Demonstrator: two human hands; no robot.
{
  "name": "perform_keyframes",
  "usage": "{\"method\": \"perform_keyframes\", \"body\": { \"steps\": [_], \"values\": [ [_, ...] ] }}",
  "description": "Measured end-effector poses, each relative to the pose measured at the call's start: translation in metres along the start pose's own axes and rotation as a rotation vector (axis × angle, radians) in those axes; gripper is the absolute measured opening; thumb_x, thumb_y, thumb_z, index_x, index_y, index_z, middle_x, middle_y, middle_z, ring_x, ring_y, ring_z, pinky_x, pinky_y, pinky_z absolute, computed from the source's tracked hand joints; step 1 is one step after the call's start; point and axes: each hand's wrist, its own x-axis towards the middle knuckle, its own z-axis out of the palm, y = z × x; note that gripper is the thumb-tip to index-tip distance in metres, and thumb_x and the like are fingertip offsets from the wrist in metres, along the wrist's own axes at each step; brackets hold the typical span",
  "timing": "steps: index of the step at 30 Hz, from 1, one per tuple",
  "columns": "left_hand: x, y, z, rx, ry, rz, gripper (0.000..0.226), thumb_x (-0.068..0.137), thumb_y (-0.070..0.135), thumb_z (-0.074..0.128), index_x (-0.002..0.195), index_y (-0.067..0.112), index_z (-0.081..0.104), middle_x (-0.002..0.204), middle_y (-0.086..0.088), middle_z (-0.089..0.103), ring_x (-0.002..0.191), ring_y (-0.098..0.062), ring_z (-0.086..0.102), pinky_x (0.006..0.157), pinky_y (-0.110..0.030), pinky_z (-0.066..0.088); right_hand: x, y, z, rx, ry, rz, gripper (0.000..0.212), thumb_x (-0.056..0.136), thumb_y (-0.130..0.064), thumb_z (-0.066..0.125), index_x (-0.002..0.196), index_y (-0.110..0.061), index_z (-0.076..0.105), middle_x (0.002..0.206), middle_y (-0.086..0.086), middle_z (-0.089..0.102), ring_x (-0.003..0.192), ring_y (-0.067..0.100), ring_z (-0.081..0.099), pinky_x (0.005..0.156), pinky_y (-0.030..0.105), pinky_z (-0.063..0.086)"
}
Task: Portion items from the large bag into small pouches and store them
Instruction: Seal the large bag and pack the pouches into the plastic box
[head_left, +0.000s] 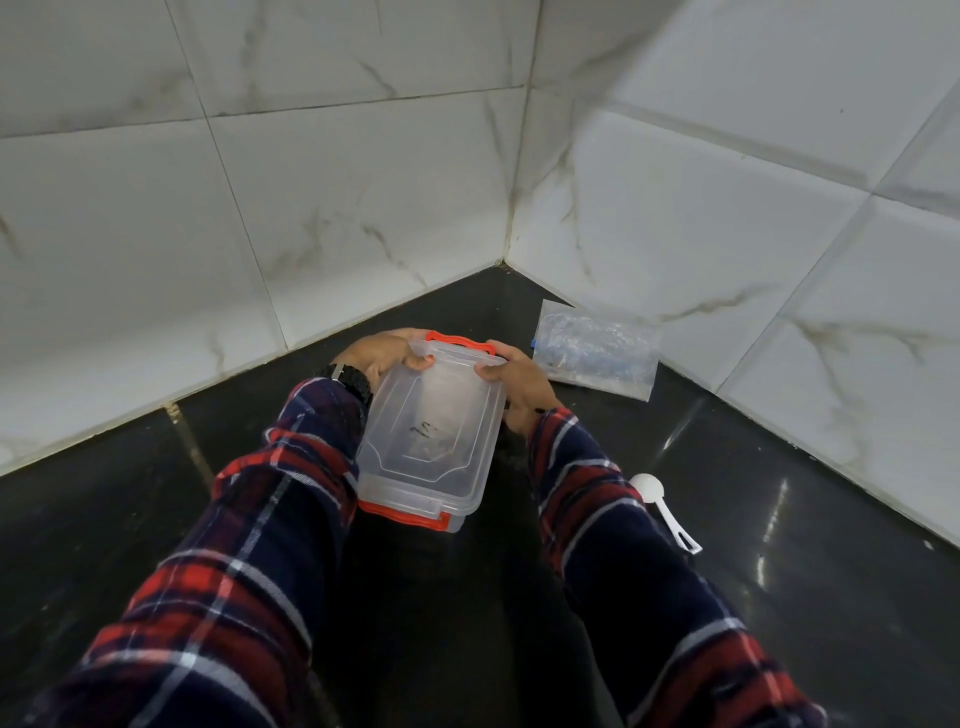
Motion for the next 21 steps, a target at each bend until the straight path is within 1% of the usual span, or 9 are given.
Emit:
{"method": "perform_keyframes", "body": {
  "steps": [2, 4, 6, 8, 10, 13, 15, 17, 21],
  "values": [
    [0.0, -0.003, 0.002, -0.03, 0.009, 0.039, 0.053, 0.086, -0.005, 0.059, 0.132, 0.019, 0.051, 0.11, -0.007, 0.059, 0.088, -0.021, 0.058, 0.074, -0.034, 0.05, 0.001, 0.004, 0.001, 0.034, 0.028, -0.03, 0.042, 0.086, 0.007, 0.055, 0.121, -0.015, 0.052, 0.12, 0.012, 0.058, 0.099, 0.026, 0.06, 0.079, 0.037, 0.053],
    [0.001, -0.006, 0.002, -0.063, 0.02, 0.071, 0.054, 0.086, -0.006, 0.059, 0.133, 0.021, 0.052, 0.117, -0.008, 0.058, 0.095, -0.024, 0.06, 0.078, -0.036, 0.052, 0.002, 0.007, 0.003, 0.045, 0.048, -0.039, 0.042, 0.085, 0.007, 0.056, 0.121, -0.015, 0.053, 0.123, 0.013, 0.057, 0.101, 0.027, 0.059, 0.084, 0.038, 0.053],
    [0.003, -0.009, 0.002, -0.067, 0.032, 0.097, 0.054, 0.085, -0.006, 0.061, 0.131, 0.022, 0.054, 0.124, -0.01, 0.059, 0.102, -0.026, 0.059, 0.089, -0.038, 0.051, 0.0, 0.007, 0.004, 0.037, 0.059, -0.055, 0.043, 0.085, 0.006, 0.056, 0.123, -0.014, 0.053, 0.123, 0.012, 0.057, 0.102, 0.026, 0.059, 0.081, 0.036, 0.053],
    [0.004, -0.01, 0.002, -0.069, 0.04, 0.122, 0.052, 0.084, -0.006, 0.061, 0.128, 0.02, 0.055, 0.124, -0.011, 0.059, 0.099, -0.023, 0.059, 0.09, -0.037, 0.05, 0.0, 0.006, 0.004, 0.033, 0.079, -0.068, 0.04, 0.086, 0.006, 0.056, 0.12, -0.015, 0.055, 0.122, 0.01, 0.058, 0.102, 0.025, 0.059, 0.075, 0.032, 0.053],
    [0.005, -0.011, 0.002, -0.084, 0.057, 0.126, 0.05, 0.084, -0.006, 0.062, 0.127, 0.019, 0.057, 0.12, -0.01, 0.06, 0.096, -0.022, 0.059, 0.088, -0.037, 0.05, 0.002, 0.008, 0.004, 0.036, 0.102, -0.076, 0.036, 0.085, 0.005, 0.057, 0.113, -0.016, 0.058, 0.12, 0.009, 0.059, 0.103, 0.025, 0.059, 0.076, 0.032, 0.054],
    [0.005, -0.011, 0.004, -0.096, 0.109, 0.165, 0.042, 0.083, -0.007, 0.062, 0.117, 0.015, 0.061, 0.112, -0.008, 0.061, 0.093, -0.018, 0.058, 0.082, -0.031, 0.049, 0.008, 0.012, 0.007, -0.079, 0.185, -0.167, 0.027, 0.081, 0.002, 0.06, 0.093, -0.022, 0.062, 0.117, 0.008, 0.062, 0.109, 0.026, 0.059, 0.095, 0.044, 0.05],
    [0.006, -0.013, 0.005, -0.091, 0.136, 0.203, 0.035, 0.082, -0.008, 0.062, 0.109, 0.014, 0.062, 0.109, -0.008, 0.061, 0.099, -0.02, 0.058, 0.085, -0.029, 0.049, 0.009, 0.013, 0.009, -0.183, 0.249, -0.222, 0.026, 0.079, -0.002, 0.061, 0.082, -0.027, 0.062, 0.11, 0.005, 0.063, 0.108, 0.025, 0.059, 0.099, 0.045, 0.047],
    [0.008, -0.016, 0.004, -0.077, 0.136, 0.211, 0.034, 0.082, -0.006, 0.063, 0.108, 0.016, 0.062, 0.109, -0.007, 0.062, 0.107, -0.023, 0.057, 0.094, -0.032, 0.048, 0.009, 0.014, 0.009, -0.196, 0.246, -0.24, 0.022, 0.08, -0.002, 0.061, 0.085, -0.023, 0.063, 0.107, 0.003, 0.063, 0.106, 0.023, 0.059, 0.098, 0.044, 0.048],
    [0.01, -0.023, 0.006, 0.045, 0.246, 0.259, 0.047, 0.079, 0.006, 0.072, 0.121, 0.016, 0.055, 0.124, -0.009, 0.055, 0.116, -0.024, 0.052, 0.102, -0.037, 0.043, 0.003, 0.021, 0.01, -0.371, 0.293, -0.367, 0.027, 0.086, -0.009, 0.061, 0.114, -0.01, 0.062, 0.115, 0.007, 0.06, 0.11, 0.021, 0.056, 0.099, 0.037, 0.046]
  ]
}}
